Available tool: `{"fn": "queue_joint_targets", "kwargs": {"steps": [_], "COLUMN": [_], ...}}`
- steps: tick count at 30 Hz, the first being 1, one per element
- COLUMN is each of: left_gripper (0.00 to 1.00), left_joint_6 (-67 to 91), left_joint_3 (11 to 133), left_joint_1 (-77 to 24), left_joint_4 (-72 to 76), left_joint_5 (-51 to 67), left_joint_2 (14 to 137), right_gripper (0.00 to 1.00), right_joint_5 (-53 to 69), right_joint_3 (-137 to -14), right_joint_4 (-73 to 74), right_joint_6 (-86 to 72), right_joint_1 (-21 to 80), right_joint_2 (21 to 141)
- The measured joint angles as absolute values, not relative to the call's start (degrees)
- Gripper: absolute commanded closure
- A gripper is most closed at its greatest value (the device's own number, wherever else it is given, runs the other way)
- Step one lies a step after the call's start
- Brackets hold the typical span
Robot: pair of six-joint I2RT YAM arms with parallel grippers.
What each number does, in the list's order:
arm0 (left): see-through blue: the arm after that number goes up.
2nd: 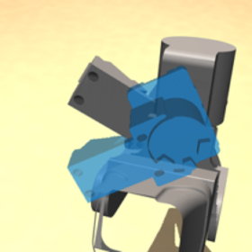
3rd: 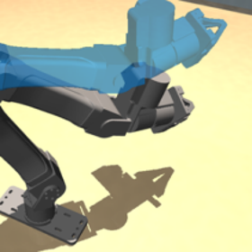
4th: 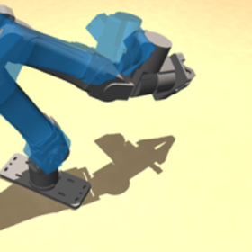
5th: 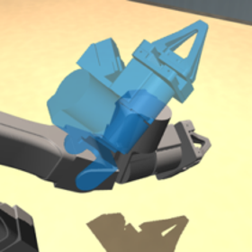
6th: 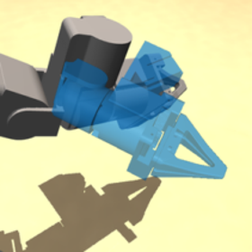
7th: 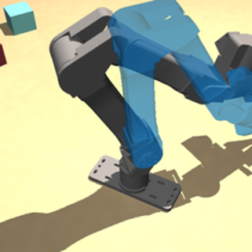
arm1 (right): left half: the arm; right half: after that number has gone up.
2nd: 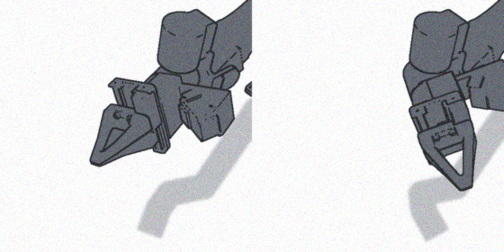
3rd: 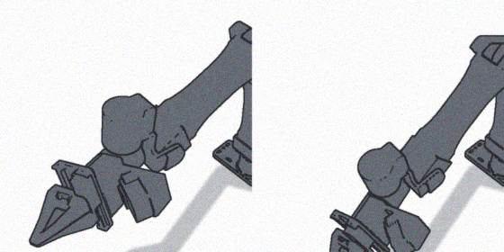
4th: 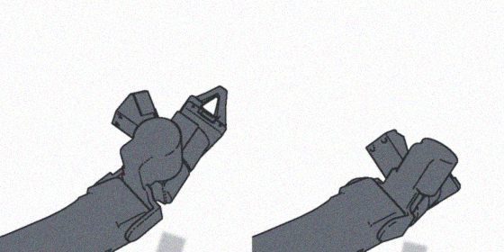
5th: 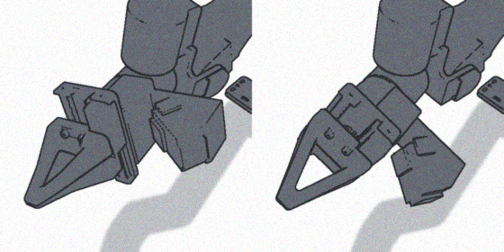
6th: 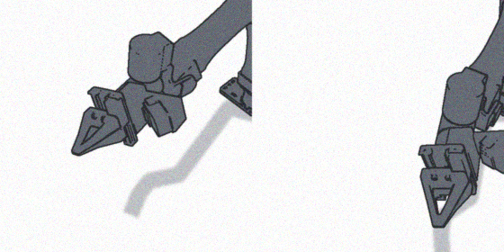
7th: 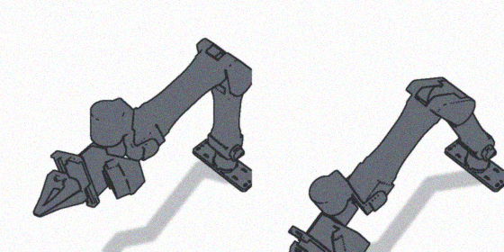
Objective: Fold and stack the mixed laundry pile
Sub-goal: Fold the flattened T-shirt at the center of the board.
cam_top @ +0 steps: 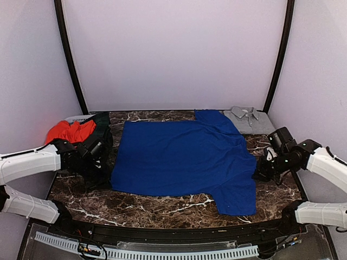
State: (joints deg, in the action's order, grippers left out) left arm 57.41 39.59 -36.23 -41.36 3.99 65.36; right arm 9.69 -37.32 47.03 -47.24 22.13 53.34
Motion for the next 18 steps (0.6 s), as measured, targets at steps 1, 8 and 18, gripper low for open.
{"fn": "queue_joint_targets", "kwargs": {"steps": [1,8,18], "left_gripper": [1.0,1.0,1.0], "left_joint_6": [57.1,53.6,46.0], "left_joint_3": [40.6,46.7,51.9], "left_joint_1": [-36.1,-30.6,-25.8], "left_joint_4": [-42.0,-41.4,-33.0], "left_joint_5": [3.7,2.8,3.6], "left_joint_2": [65.5,65.6,73.8], "right_gripper": [1.0,1.0,1.0], "right_joint_5": [9.3,7.4,8.3], "right_joint_3": [-38.0,-43.8,-50.3], "right_joint_4": [47.4,47.3,38.0], "right_joint_6": [-47.2,-44.7,-35.3], "right_joint_1": [22.1,19.7,12.7], "right_joint_2": [53.5,57.8,69.3]}}
